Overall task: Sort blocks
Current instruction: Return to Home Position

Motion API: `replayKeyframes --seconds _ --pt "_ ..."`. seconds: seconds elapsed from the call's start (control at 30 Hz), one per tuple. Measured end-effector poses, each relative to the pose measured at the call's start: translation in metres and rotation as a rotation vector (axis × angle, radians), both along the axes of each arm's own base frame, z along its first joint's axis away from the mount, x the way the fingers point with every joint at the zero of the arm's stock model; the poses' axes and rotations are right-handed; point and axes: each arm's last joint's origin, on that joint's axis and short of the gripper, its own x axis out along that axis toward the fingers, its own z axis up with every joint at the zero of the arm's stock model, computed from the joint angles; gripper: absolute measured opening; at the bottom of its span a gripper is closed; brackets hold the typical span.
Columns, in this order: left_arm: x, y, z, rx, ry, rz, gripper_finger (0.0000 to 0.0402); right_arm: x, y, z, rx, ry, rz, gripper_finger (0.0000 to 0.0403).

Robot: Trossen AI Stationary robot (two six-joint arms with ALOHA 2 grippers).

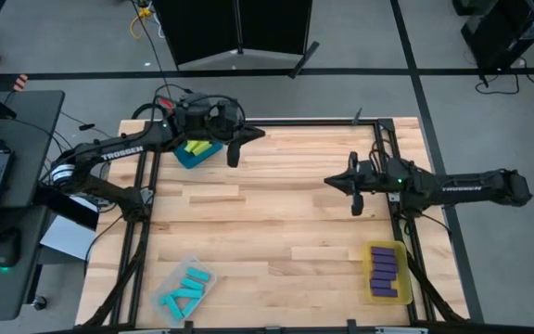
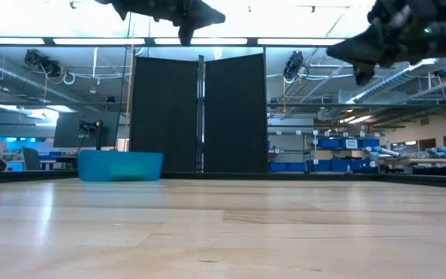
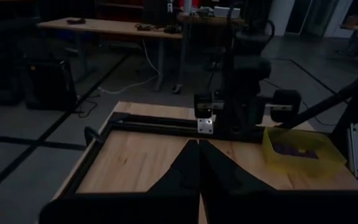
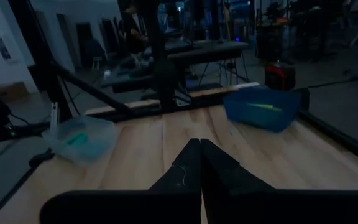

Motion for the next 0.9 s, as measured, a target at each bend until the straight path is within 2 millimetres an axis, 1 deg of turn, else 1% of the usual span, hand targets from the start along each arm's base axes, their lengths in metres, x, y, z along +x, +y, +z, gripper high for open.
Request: replayKeyframes --seconds 0.13,0.23,0.37,0.53,0.63,0.8,0.9 --pt "0.000 -0.001 0.003 0.011 -0.024 0.009 0.0002 -0.015 0.002 -0.015 0.034 -0.030 -0.005 0.0005" --pt "0.001 -0.002 0.005 0.024 -0.045 0.015 0.0002 -0.023 0.002 -0.028 0.081 -0.032 -0.012 0.0006" --pt "0.002 -0.003 0.006 0.032 -0.056 0.025 0.0002 -0.030 0.003 -0.042 0.082 -0.030 -0.019 0.0006" --pt "0.002 -0.004 0.006 0.033 -0.055 0.028 0.0002 -0.038 0.004 -0.052 0.075 -0.071 -0.025 0.0004" --pt "0.003 -0.007 0.006 0.033 -0.055 0.022 0.0002 -0.042 0.004 -0.058 0.084 -0.032 -0.027 0.0004" --pt "0.003 -0.014 0.008 0.055 -0.062 0.002 0.0002 -0.050 0.005 -0.059 0.076 -0.036 -0.028 0.0002" --pt "-0.002 -0.019 0.004 0.074 -0.066 0.003 0.0002 -0.055 0.006 -0.059 0.072 -0.040 -0.035 0.0002"
